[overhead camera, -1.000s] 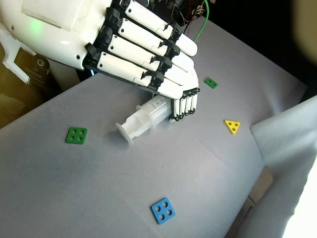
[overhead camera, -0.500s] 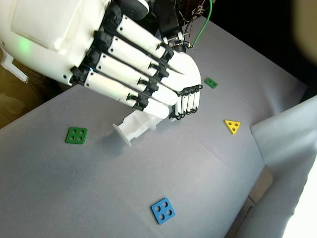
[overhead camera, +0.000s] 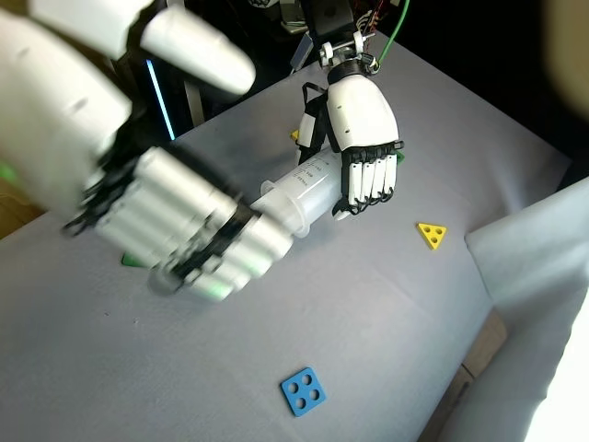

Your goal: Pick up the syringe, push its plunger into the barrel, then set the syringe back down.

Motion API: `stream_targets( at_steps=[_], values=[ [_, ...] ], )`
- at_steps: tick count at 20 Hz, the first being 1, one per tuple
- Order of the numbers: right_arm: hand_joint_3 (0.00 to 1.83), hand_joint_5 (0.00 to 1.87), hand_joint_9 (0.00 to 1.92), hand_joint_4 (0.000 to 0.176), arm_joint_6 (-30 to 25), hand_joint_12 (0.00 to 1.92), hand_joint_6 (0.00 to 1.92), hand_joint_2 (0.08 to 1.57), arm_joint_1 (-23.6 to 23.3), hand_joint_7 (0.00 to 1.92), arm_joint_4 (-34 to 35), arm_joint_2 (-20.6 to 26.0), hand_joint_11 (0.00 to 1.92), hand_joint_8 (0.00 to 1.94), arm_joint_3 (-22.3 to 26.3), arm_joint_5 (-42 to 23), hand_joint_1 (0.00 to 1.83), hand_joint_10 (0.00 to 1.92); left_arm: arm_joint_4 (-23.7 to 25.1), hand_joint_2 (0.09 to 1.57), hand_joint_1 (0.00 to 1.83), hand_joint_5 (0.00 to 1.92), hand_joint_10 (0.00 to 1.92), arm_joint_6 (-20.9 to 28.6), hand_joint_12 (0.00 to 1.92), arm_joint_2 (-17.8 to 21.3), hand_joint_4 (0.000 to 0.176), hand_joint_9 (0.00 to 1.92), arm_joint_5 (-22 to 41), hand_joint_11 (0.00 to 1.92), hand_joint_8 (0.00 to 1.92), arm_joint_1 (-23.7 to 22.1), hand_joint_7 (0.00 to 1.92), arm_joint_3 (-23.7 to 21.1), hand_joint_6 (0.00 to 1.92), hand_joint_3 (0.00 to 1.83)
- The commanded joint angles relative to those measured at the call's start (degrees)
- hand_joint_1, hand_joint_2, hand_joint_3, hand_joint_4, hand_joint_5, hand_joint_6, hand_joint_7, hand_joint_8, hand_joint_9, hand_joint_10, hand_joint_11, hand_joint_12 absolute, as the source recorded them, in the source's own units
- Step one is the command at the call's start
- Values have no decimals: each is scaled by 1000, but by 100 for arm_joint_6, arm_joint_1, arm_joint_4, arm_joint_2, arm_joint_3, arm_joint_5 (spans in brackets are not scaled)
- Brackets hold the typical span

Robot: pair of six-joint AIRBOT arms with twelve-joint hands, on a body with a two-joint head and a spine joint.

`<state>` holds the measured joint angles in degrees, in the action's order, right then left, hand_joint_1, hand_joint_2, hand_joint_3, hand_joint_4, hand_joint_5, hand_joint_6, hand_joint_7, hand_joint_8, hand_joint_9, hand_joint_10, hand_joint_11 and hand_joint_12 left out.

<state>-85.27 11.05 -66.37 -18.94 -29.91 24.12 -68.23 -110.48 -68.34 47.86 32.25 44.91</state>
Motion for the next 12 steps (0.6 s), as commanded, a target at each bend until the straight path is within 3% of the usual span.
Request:
stream_targets(
  at_steps=[1,4,12],
  values=[
    [4,80,7,0,-77,12,2,1361,-14,41,-136,-19,0,2,65,-191,0,0,419,1242,1335,824,1647,24,1447,61,0,596,212,466,1553,-118,713,-8,939,0],
    [3,84,9,0,-11,3,4,1361,184,40,781,-23,6,3,93,240,0,3,418,1248,1333,806,1651,7,1441,101,0,590,138,451,1575,-188,701,29,969,1],
    [0,82,13,0,6,5,2,1353,396,43,1691,-324,7,3,106,285,0,4,348,1246,1333,816,1638,-65,1413,100,0,593,-22,443,1575,-422,695,81,980,0]
  ],
)
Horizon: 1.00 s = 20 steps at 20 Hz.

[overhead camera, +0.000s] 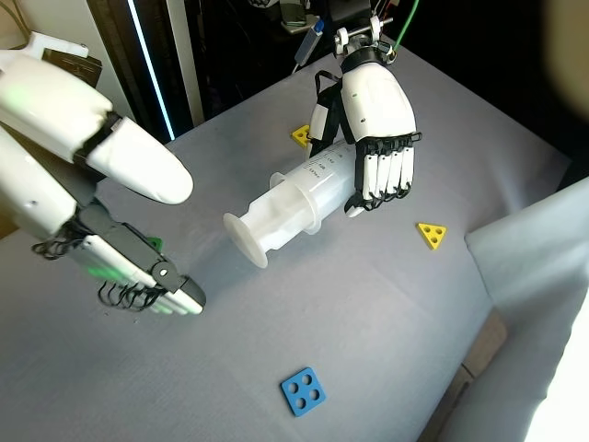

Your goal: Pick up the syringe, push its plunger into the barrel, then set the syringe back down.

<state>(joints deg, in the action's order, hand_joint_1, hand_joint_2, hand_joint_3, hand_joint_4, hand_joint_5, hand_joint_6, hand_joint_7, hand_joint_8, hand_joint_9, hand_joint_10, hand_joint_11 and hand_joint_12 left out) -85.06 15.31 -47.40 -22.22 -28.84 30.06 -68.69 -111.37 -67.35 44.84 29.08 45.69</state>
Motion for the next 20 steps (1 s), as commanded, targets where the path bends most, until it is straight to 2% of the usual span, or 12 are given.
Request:
stream_targets(
  at_steps=[1,8,15,20],
  values=[
    [0,82,13,0,-10,5,2,1352,-16,43,-206,-28,6,3,-1,-309,0,4,386,1246,1333,817,1637,23,1412,2,0,594,265,444,1573,-113,697,1,977,0],
    [0,71,4,0,-6,6,0,1355,34,33,-207,-383,0,0,-23,-305,0,0,320,1251,1330,805,1654,-29,1451,2,0,578,250,439,1584,-166,697,-12,985,1],
    [0,74,7,0,-88,4,3,1350,82,37,-206,-956,0,2,-290,-305,0,2,279,1259,1326,799,1664,-52,1435,3,0,570,248,444,1615,-174,663,-20,1011,1],
    [0,72,10,0,-246,5,1,1353,29,38,-205,-1261,0,2,-330,-241,0,3,250,1249,1331,810,1657,-88,1431,3,0,583,248,445,1570,-207,696,-23,984,0]
  ],
)
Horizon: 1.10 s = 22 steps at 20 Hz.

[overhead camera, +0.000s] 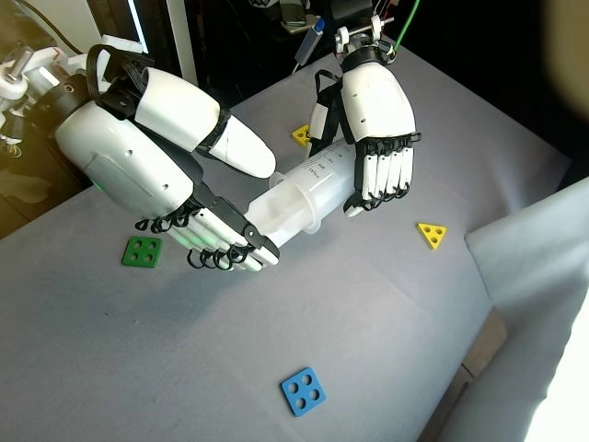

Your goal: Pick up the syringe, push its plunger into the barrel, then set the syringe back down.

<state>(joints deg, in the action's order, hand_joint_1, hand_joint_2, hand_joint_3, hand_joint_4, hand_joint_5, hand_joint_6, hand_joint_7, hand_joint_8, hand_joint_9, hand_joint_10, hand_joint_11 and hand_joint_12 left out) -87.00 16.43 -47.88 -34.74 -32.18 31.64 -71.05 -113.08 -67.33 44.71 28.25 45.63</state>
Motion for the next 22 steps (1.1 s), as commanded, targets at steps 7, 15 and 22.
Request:
stream_targets(
  at_steps=[7,15,22],
  values=[
    [0,70,2,0,-235,1,0,1352,-317,31,-158,-503,1,0,6,-111,0,0,453,1255,1331,786,1670,27,1468,2,0,592,261,464,1586,-141,687,-21,1004,0],
    [0,71,9,0,-806,3,1,1352,-456,37,-765,-1159,6,2,5,234,0,3,431,1257,1329,782,1668,0,1460,11,0,582,261,442,1595,-158,681,-27,1024,1],
    [2,83,8,0,-1221,5,4,1356,-455,43,-1033,-1698,8,3,-19,402,0,1,424,1252,1332,784,1655,-1,1471,16,0,596,260,455,1573,-166,695,-37,1032,0]
  ],
)
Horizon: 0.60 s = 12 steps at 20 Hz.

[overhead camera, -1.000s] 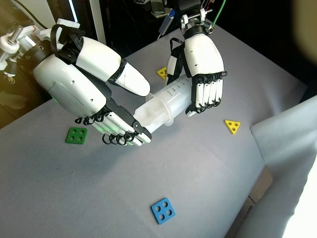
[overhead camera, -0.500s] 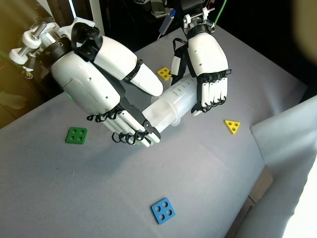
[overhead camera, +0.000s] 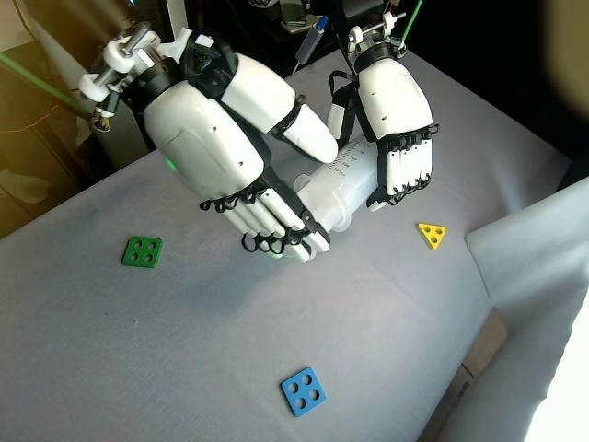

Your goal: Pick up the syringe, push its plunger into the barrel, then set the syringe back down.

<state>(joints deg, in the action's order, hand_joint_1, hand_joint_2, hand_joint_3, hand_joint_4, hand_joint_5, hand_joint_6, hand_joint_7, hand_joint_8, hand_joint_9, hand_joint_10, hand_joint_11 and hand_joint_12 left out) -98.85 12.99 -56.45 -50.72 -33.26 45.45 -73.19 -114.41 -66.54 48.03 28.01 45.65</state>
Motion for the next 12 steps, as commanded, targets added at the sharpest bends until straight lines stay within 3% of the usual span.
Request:
stream_targets(
  at_steps=[1,12],
  values=[
    [1,92,12,0,-82,7,8,1354,-112,49,-221,-163,11,5,88,-957,0,3,638,1256,1330,775,1662,128,1477,-58,0,589,-72,449,1582,-144,690,-46,1050,1],
    [1,88,5,0,-329,9,1,1354,-115,44,-477,-534,0,0,72,-950,0,0,609,1258,1329,758,1654,107,1486,-54,0,594,-72,434,1586,-169,694,-58,1075,0]
  ],
)
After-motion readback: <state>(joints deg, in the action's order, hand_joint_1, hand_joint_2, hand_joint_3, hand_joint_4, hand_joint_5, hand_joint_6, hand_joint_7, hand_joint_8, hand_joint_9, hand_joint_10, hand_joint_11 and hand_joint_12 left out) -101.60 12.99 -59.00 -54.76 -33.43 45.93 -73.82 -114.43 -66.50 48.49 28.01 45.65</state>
